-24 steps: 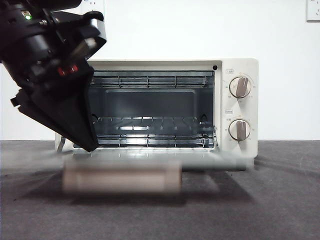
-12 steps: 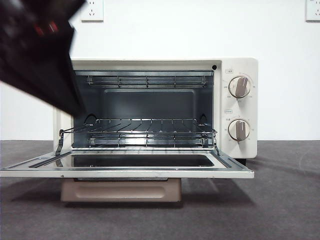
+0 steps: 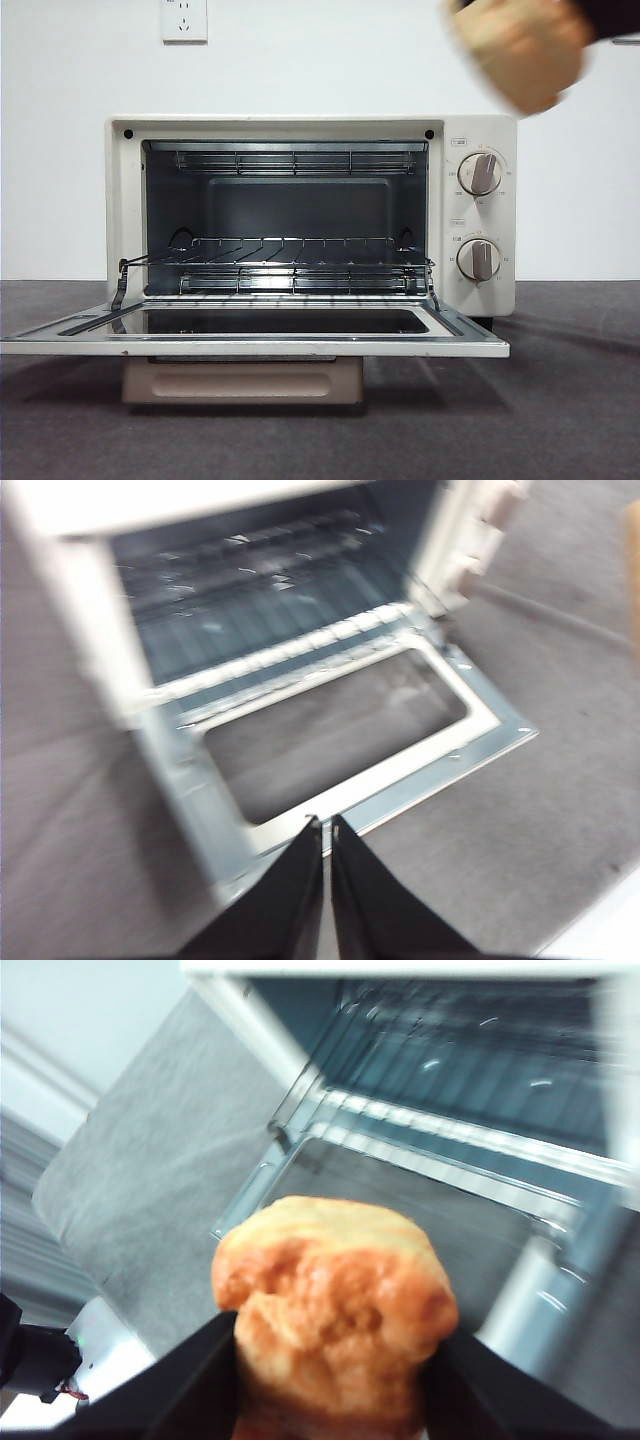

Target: The left arm flap open the oven, the right arm pick bread and place it into oven, the left arm flap close the oven

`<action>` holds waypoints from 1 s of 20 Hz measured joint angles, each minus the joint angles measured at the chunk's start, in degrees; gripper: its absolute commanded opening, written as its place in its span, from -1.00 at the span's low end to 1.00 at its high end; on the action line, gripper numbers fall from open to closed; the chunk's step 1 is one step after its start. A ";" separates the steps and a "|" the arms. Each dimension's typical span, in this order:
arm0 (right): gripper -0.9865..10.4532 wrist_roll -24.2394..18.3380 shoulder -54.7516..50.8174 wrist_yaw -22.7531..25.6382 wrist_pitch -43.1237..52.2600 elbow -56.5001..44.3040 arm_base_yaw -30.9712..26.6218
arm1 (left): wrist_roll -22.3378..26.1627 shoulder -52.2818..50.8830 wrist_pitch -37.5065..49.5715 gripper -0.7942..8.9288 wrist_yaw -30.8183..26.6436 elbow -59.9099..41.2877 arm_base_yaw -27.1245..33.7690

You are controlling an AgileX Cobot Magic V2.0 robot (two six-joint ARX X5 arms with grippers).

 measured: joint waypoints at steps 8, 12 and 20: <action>-0.44 5.29 16.55 9.88 18.95 0.61 8.70 | -0.09 -5.73 -7.82 -0.80 -2.62 8.39 0.00; -0.44 6.54 24.98 15.34 19.10 5.29 8.94 | 0.11 -6.12 -8.81 -0.80 -2.67 11.87 0.00; -0.44 7.52 34.97 26.86 21.33 12.46 8.96 | 0.11 -6.08 -13.16 -0.80 -2.67 11.96 0.00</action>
